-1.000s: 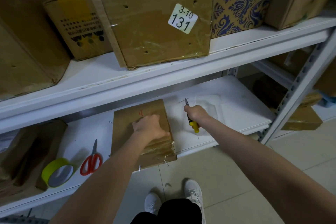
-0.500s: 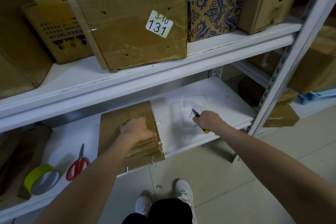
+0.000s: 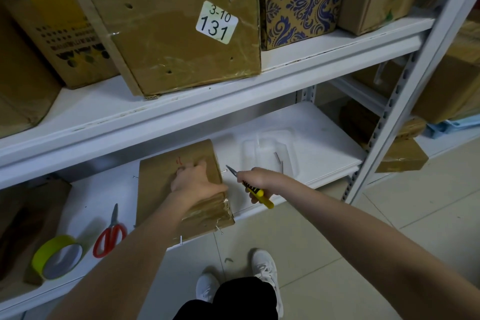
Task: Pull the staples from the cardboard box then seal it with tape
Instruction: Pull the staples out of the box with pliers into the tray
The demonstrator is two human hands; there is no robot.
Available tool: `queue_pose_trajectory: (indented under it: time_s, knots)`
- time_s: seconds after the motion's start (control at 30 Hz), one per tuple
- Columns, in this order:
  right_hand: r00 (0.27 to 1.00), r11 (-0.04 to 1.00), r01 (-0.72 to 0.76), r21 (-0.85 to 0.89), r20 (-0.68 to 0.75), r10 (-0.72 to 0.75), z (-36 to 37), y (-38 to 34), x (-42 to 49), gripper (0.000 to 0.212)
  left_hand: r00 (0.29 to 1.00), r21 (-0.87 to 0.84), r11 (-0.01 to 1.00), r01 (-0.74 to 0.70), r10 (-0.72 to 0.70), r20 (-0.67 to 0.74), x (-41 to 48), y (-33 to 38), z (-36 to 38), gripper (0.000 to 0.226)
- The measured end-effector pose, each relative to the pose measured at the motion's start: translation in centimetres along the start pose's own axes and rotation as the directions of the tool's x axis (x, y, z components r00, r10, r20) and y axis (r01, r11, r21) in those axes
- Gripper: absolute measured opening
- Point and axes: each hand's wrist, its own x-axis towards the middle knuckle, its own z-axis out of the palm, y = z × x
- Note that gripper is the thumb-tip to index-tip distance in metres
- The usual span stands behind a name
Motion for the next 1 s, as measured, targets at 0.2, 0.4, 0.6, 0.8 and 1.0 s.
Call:
queue_pose_trajectory:
  time_s: [0.2, 0.4, 0.6, 0.8, 1.0]
  knots:
    - [0.994, 0.990, -0.101, 0.100, 0.046, 0.097, 2.3, 0.9, 2.8, 0.029, 0.999, -0.023, 0.999, -0.031, 0.032, 0.033, -0.1, -0.8, -0.4, 0.098]
    - [0.998, 0.981, -0.057, 0.187, 0.026, 0.053, 3.3, 0.4, 4.0, 0.030, 0.995, -0.031, 0.996, -0.085, 0.086, 0.055, -0.7, -1.5, -0.7, 0.090]
    - [0.999, 0.992, 0.013, 0.126, -0.040, -0.008, 3.9, -0.1, 4.6, 0.035, 0.983, -0.184, 0.965, -0.184, 0.182, -0.027, -1.6, -3.0, -0.8, 0.062]
    - [0.998, 0.993, 0.022, 0.113, -0.064, -0.014, 4.0, -0.2, 4.6, 0.035, 0.974, -0.068, 0.975, -0.212, 0.217, 0.070, -3.0, -4.2, -0.5, 0.089]
    - [0.999, 0.941, -0.041, 0.336, 0.029, 0.033, 4.1, -0.5, 3.5, 0.030, 0.977, -0.070, 0.977, -0.199, 0.204, 0.069, -3.1, -4.0, -0.4, 0.089]
